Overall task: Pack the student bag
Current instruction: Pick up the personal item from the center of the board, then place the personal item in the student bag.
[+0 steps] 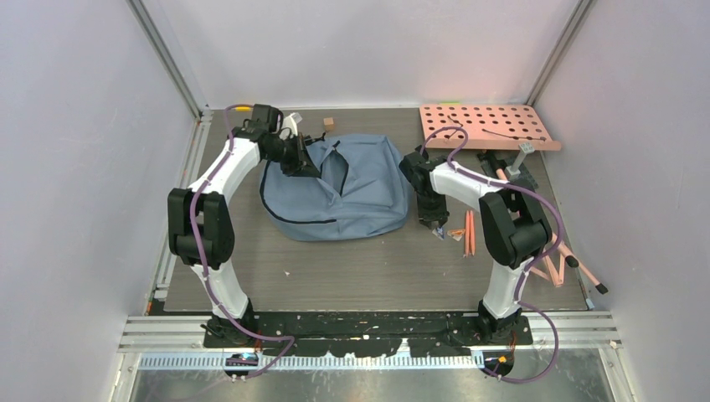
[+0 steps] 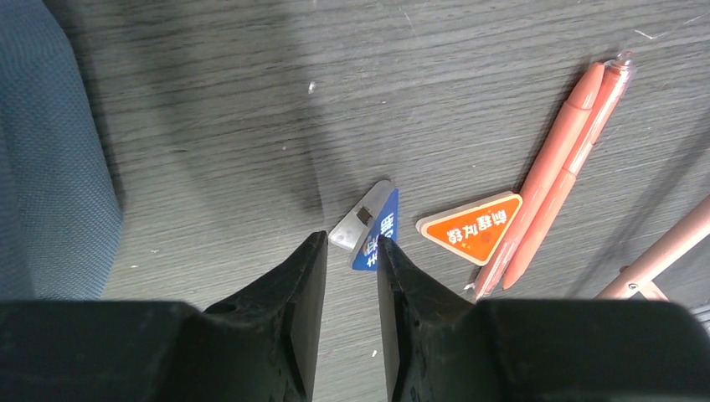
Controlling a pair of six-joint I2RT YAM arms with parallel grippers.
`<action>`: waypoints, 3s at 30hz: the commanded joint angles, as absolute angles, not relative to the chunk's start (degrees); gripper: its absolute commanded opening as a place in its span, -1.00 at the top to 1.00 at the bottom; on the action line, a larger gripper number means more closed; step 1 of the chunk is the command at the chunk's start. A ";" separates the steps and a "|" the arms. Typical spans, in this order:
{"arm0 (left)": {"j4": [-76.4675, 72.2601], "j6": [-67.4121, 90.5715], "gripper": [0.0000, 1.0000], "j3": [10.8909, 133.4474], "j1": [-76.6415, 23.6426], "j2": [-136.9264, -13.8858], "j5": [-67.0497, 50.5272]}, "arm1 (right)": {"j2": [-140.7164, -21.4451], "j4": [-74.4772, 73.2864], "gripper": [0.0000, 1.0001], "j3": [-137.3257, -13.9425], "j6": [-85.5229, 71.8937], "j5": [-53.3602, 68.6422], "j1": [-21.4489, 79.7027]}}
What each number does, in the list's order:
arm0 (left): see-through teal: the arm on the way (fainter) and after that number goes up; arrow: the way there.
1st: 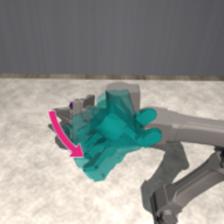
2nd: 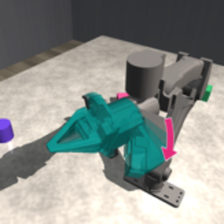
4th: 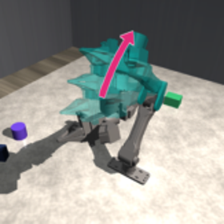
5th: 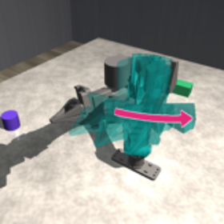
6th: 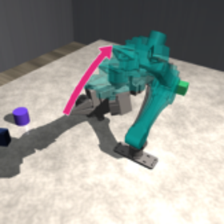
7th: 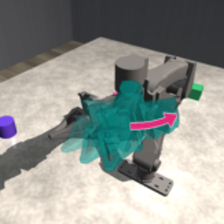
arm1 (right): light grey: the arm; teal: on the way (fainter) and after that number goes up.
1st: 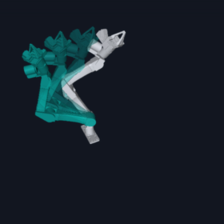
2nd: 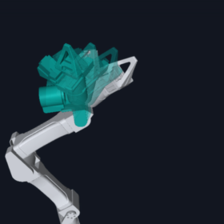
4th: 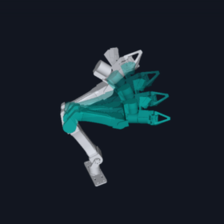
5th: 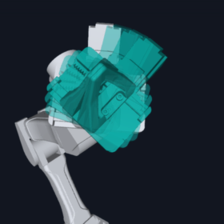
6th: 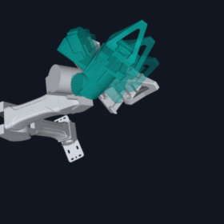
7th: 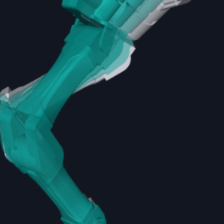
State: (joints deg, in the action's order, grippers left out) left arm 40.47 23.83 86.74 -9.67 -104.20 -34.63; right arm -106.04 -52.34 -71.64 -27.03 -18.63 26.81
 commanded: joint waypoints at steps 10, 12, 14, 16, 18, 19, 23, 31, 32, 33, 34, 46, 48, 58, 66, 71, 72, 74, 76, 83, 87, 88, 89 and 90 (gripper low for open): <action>38.76 24.52 1.00 86.75 -8.63 -101.57 -36.13 | -106.64 -54.24 0.50 -71.34 -27.25 -22.29 26.72; 38.60 24.52 1.00 86.75 -8.61 -101.43 -36.04 | -106.65 -54.26 0.55 -71.07 -27.31 -22.40 26.70; 38.50 24.52 1.00 86.75 -8.55 -101.40 -35.99 | -106.43 -54.25 0.63 -70.91 -27.41 -22.42 26.72; 38.50 24.52 1.00 86.75 -8.46 -101.37 -36.11 | -106.04 -54.45 0.73 -70.89 -27.50 -22.58 26.72; 38.35 24.61 1.00 86.75 -8.37 -101.26 -36.21 | -105.13 -54.76 0.86 -71.22 -27.59 -23.02 26.72; 38.21 24.65 1.00 86.75 -8.37 -101.17 -36.21 | -104.77 -55.04 0.90 -71.55 -27.64 -23.44 26.76; 37.67 24.86 1.00 86.75 -8.35 -101.00 -36.44 | -101.59 -56.17 0.99 -73.30 -27.78 -24.54 26.72; 36.39 25.14 1.00 85.70 -8.26 -100.38 -36.96 | -96.63 -57.88 0.99 -82.06 -26.94 -21.56 28.25; 36.34 25.14 1.00 85.63 -8.27 -100.32 -37.07 | -96.48 -57.63 0.99 -84.68 -26.96 -20.51 28.67; 36.27 25.14 1.00 85.54 -8.29 -100.24 -37.21 | -96.37 -57.42 0.99 -86.02 -26.89 -19.92 29.56; 36.17 25.14 1.00 85.48 -8.29 -100.08 -37.32 | -96.52 -57.11 0.99 -89.20 -26.85 -19.04 30.07; 34.40 25.82 1.00 84.21 -8.26 -98.95 -39.03 | -114.34 -57.83 0.99 -127.54 -25.47 -14.23 42.48; 34.14 25.84 1.00 83.99 -8.27 -98.81 -39.28 | -117.86 -59.03 0.99 -133.31 -24.31 -13.23 43.62; 32.96 26.45 1.00 82.75 -8.27 -97.77 -39.89 | -126.57 -63.41 0.99 -141.83 -22.28 -11.75 45.00; 32.85 26.64 1.00 82.55 -8.26 -97.49 -40.08 | -128.72 -65.98 0.64 -143.90 -21.60 -13.40 44.98; 32.87 26.76 1.00 82.36 -8.27 -97.31 -40.03 | -127.49 -65.21 0.45 -142.85 -21.44 -13.89 45.00; 32.79 26.80 1.00 82.38 -8.26 -97.35 -40.01 | -127.29 -64.95 0.44 -142.54 -21.49 -13.93 45.00; 32.71 26.92 1.00 82.42 -8.31 -97.35 -40.08 | -126.72 -64.39 0.42 -142.29 -21.52 -14.07 44.96; 32.78 26.94 1.00 82.54 -8.26 -97.38 -40.08 | -126.13 -64.12 0.41 -142.31 -21.67 -14.92 44.99; 33.64 26.23 1.00 82.47 -8.31 -97.04 -39.11 | -119.22 -62.37 0.35 -138.04 -21.76 -20.95 44.70; 35.08 25.17 1.00 82.54 -8.26 -96.93 -37.84 | -112.13 -61.93 0.32 -128.03 -24.66 -22.85 42.58; 35.14 25.14 1.00 82.45 -8.27 -96.85 -37.75 | -108.91 -61.12 0.32 -122.49 -26.18 -22.81 41.34; 35.15 25.21 1.00 82.44 -8.26 -96.81 -37.71 | -107.15 -60.40 0.32 -119.65 -27.07 -22.45 40.62; 35.13 25.22 1.00 82.44 -8.27 -96.76 -37.71 | -103.74 -58.67 0.31 -113.30 -28.76 -22.17 39.12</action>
State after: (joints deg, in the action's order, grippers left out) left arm 34.39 26.35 82.26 -8.97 -100.88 -37.19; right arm -115.39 -62.35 -125.43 -23.83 -19.64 43.20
